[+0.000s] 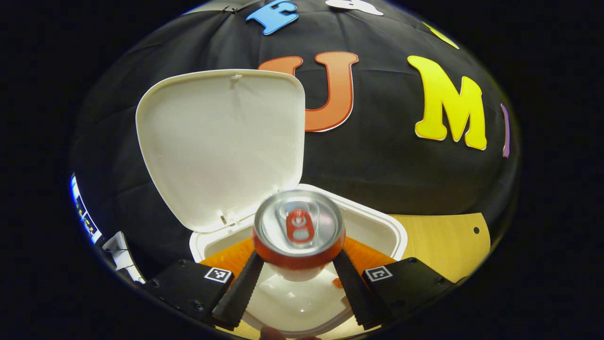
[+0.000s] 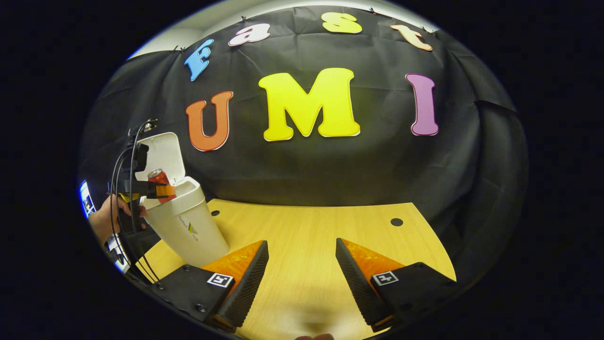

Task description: Press the lid of the desktop garbage bin to open it, pick up the crumpled paper on the desktop and throw it into the bin, then pick up the pop can on the desktop and drop it into the bin, and finally close the garbage bin lid.

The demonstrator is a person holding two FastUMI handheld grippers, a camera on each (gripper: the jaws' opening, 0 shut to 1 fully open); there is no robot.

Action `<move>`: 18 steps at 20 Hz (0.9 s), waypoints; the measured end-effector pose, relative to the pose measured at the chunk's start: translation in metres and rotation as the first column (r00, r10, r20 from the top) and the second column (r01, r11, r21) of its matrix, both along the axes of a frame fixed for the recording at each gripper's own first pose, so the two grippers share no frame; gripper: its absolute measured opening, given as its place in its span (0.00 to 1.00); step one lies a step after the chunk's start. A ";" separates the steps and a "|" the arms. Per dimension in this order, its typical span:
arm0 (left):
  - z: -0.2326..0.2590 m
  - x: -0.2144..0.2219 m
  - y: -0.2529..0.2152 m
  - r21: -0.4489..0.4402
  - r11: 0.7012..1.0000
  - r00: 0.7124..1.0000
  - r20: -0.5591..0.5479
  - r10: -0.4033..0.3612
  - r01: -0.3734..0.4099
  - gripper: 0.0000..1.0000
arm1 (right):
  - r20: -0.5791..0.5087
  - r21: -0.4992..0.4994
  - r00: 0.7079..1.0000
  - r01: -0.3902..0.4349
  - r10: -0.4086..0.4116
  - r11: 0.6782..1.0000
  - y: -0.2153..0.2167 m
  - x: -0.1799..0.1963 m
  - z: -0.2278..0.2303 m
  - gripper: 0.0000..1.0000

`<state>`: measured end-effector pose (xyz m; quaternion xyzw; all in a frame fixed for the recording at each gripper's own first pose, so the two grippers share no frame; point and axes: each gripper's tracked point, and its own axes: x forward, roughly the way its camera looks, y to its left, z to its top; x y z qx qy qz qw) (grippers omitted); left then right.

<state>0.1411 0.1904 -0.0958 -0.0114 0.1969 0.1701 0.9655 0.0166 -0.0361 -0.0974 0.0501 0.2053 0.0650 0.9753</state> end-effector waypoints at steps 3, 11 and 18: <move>0.007 -0.003 -0.001 0.013 1.000 1.000 0.002 -0.003 0.003 0.87 | 0.004 -0.002 1.000 -0.020 0.020 1.000 0.005 0.001 0.000 0.90; 0.101 0.009 -0.025 0.029 0.997 0.975 0.215 0.058 -0.065 0.89 | 0.030 -0.014 0.999 -0.012 0.013 1.000 -0.009 -0.007 0.012 0.91; 0.212 0.032 0.005 0.045 0.969 0.904 0.371 0.211 -0.245 0.90 | 0.051 -0.013 0.998 0.025 -0.025 1.000 -0.033 -0.017 0.023 0.91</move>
